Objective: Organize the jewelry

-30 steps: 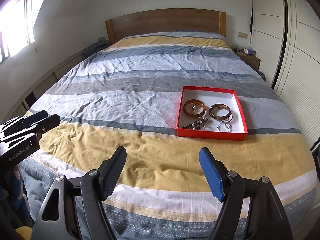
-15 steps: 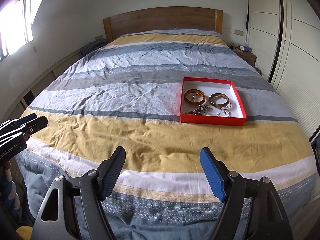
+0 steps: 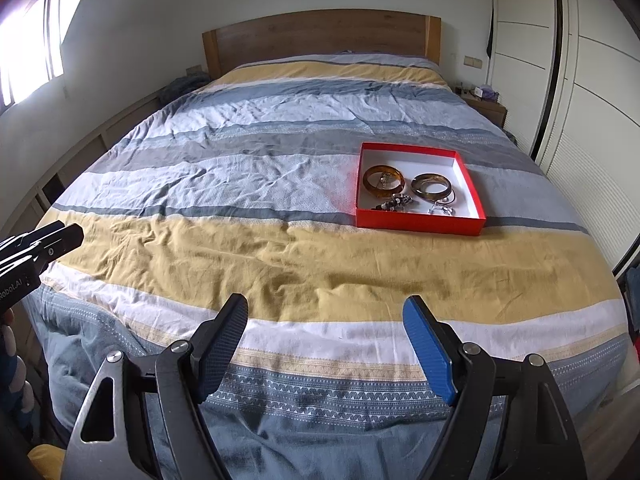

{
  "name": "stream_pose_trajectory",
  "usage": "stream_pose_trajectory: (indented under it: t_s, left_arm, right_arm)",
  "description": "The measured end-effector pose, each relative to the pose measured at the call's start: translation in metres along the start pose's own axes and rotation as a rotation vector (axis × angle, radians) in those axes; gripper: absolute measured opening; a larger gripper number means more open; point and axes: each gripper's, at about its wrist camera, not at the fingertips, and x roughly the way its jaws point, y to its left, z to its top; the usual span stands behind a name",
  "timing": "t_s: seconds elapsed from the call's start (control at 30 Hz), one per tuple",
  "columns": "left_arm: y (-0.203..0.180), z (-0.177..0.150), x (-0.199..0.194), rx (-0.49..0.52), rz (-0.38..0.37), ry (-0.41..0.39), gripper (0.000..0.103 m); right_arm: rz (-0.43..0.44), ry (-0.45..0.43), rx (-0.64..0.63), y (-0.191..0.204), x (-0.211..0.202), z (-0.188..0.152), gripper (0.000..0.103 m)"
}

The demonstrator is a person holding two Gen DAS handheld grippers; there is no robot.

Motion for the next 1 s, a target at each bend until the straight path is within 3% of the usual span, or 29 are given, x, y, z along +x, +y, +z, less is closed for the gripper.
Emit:
stream_pose_trajectory:
  t_s: [0.33,1.0]
  left_arm:
    - [0.002,-0.009,-0.004,0.0,-0.037,-0.023,0.044]
    - [0.007,-0.017,0.014,-0.008,-0.056,0.021,0.044]
  right_arm:
    - [-0.004,0.019,-0.006,0.0,0.001,-0.007,0.079]
    - [-0.007,0.065,-0.015,0.003,0.019,-0.012,0.084]
